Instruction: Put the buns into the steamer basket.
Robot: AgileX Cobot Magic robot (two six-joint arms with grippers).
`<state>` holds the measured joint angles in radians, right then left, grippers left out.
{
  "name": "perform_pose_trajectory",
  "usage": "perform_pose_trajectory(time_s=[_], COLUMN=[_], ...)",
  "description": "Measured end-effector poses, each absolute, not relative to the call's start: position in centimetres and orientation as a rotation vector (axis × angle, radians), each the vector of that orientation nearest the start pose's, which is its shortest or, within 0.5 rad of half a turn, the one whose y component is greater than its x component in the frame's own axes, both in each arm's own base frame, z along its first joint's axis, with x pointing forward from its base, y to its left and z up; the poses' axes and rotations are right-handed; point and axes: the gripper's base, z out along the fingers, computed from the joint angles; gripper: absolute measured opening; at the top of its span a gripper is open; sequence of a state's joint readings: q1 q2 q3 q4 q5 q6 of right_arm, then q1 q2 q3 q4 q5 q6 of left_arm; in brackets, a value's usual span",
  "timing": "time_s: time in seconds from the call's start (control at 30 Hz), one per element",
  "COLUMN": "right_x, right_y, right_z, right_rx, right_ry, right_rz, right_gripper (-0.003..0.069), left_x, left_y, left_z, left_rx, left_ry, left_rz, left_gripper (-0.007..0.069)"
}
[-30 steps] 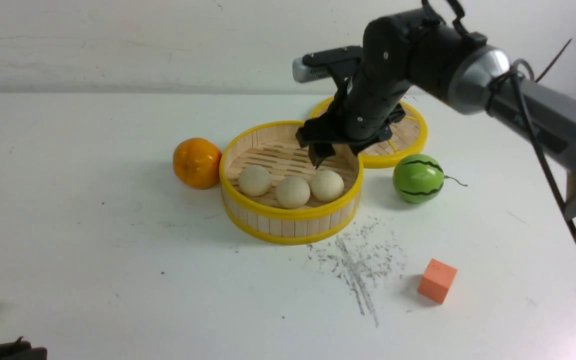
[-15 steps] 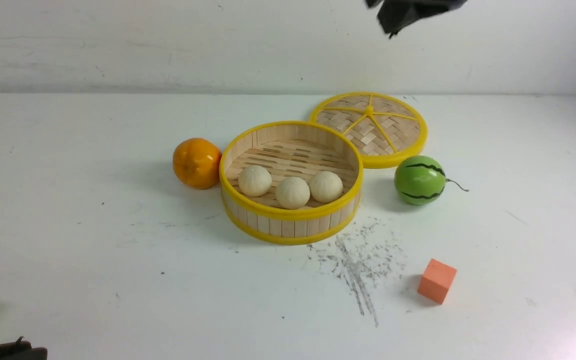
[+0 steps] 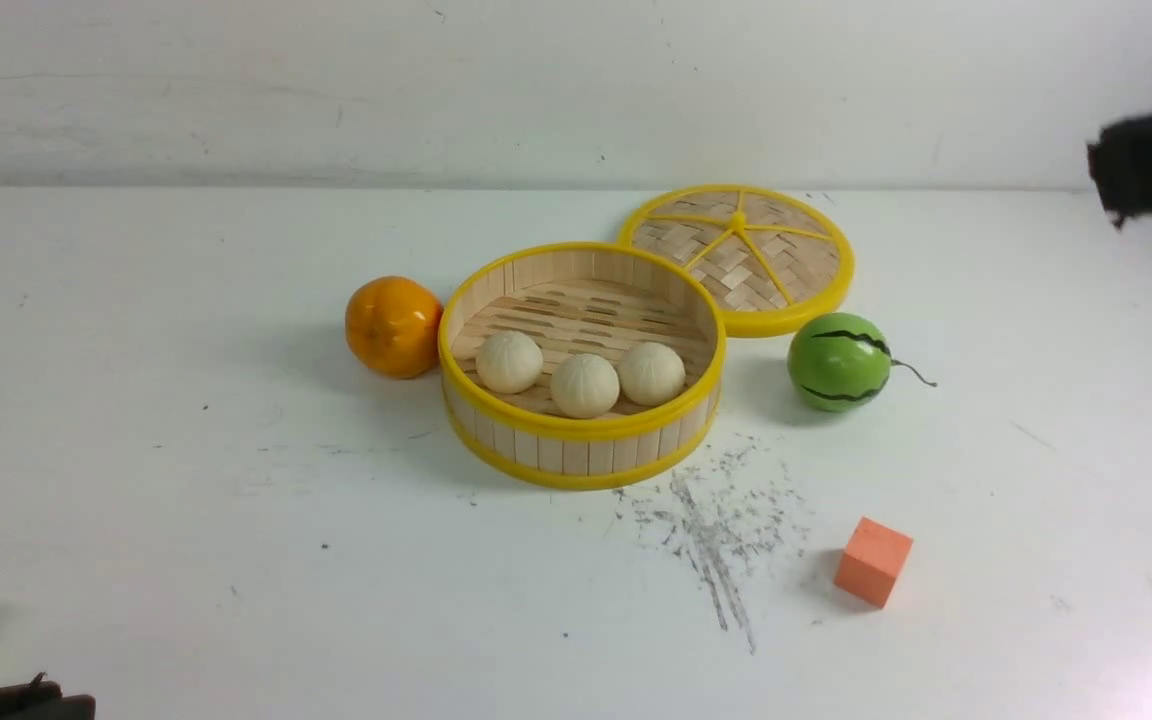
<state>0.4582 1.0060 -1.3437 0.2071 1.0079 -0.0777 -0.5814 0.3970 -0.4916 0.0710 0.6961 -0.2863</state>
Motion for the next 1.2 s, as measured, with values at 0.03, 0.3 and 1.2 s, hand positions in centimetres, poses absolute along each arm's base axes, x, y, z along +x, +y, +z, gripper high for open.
perform_pose_trajectory(time_s=[0.03,0.3,1.2], right_x=[14.6,11.5,7.6], right_y=[8.9,7.1,3.7], right_z=[45.5,39.7,29.1], right_rx=[-0.551,-0.48,-0.334], right_ry=[2.08,1.996,1.771], right_rz=[0.475,0.481,0.371], right_gripper=[-0.0014,-0.001,-0.0021], left_x=[6.6,6.6,6.6], left_y=[-3.8,-3.8,-3.8], left_z=[29.0,29.0,29.0], left_rx=[0.34,0.34,0.34], left_ry=[2.087,2.088,2.088], left_rz=[-0.444,-0.444,-0.444], left_gripper=[0.0123,0.0127,0.0147])
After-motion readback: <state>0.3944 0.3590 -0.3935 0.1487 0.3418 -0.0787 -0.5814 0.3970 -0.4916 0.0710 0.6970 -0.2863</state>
